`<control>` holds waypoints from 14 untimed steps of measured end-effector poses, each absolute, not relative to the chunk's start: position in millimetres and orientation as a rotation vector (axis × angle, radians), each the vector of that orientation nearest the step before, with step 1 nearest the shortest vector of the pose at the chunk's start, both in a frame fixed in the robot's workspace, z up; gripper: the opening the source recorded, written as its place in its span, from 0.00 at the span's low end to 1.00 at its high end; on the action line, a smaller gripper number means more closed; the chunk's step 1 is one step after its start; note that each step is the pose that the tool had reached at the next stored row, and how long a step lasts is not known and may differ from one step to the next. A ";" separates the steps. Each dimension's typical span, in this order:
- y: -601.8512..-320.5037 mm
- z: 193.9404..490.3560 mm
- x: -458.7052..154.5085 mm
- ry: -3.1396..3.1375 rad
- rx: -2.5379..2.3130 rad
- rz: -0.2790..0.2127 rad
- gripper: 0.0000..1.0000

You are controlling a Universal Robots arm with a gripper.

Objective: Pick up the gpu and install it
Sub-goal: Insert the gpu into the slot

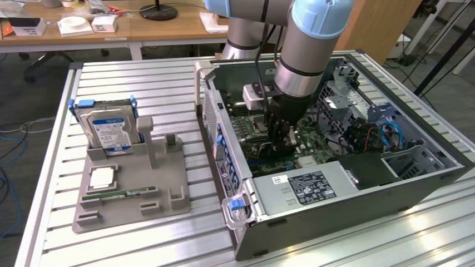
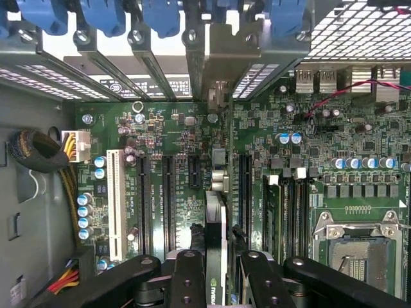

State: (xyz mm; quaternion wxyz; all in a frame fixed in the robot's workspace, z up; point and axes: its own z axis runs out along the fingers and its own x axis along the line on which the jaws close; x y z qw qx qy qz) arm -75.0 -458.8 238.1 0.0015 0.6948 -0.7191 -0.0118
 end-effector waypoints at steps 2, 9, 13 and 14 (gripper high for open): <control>-458.7 238.0 -75.0 -2.257 2.181 -0.037 0.26; -458.7 237.9 -75.0 -2.257 2.181 -0.037 0.39; -458.7 238.0 -75.0 -2.257 2.181 -0.037 0.57; -458.7 238.0 -74.8 -2.257 2.181 -0.037 0.57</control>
